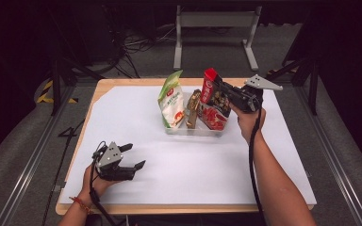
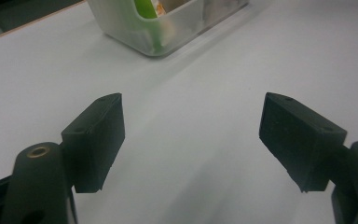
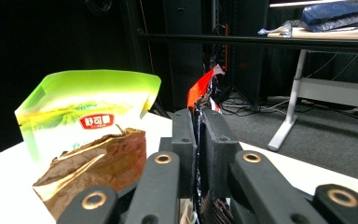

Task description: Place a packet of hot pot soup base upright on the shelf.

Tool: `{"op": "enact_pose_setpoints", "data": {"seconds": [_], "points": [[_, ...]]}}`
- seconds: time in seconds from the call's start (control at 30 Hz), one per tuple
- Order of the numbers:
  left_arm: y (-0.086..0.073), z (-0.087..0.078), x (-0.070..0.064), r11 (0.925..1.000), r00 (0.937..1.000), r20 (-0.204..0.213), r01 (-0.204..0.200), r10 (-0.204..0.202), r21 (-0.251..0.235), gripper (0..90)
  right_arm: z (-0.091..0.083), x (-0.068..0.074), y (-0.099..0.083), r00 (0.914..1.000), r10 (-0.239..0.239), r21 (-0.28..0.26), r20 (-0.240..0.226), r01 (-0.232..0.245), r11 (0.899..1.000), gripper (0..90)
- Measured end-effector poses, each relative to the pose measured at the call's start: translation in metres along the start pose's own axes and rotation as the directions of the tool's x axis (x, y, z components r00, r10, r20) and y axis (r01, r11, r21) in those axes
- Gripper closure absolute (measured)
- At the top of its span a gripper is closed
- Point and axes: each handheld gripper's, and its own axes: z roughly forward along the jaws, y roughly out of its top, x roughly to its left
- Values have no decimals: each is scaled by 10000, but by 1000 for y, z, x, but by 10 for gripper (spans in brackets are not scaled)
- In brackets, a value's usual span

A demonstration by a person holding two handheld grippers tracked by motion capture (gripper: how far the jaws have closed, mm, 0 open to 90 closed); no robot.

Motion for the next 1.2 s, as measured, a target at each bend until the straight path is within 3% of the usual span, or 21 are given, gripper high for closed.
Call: {"op": "enact_pose_setpoints", "data": {"seconds": [0.6,0.73,1.2], "points": [[0,1,-1,10000,10000,-20,-17,17,91,231,-6,-4,0,9997,-212,490,89,207,9986,747],[-1,2,-1,9998,10000,-25,-60,60,166,231,-7,-4,-1,10000,-23,462,84,20,9989,723],[0,2,-1,9997,9998,-54,-183,184,182,231,-18,-5,-2,9991,-366,514,208,355,9980,645]]}}
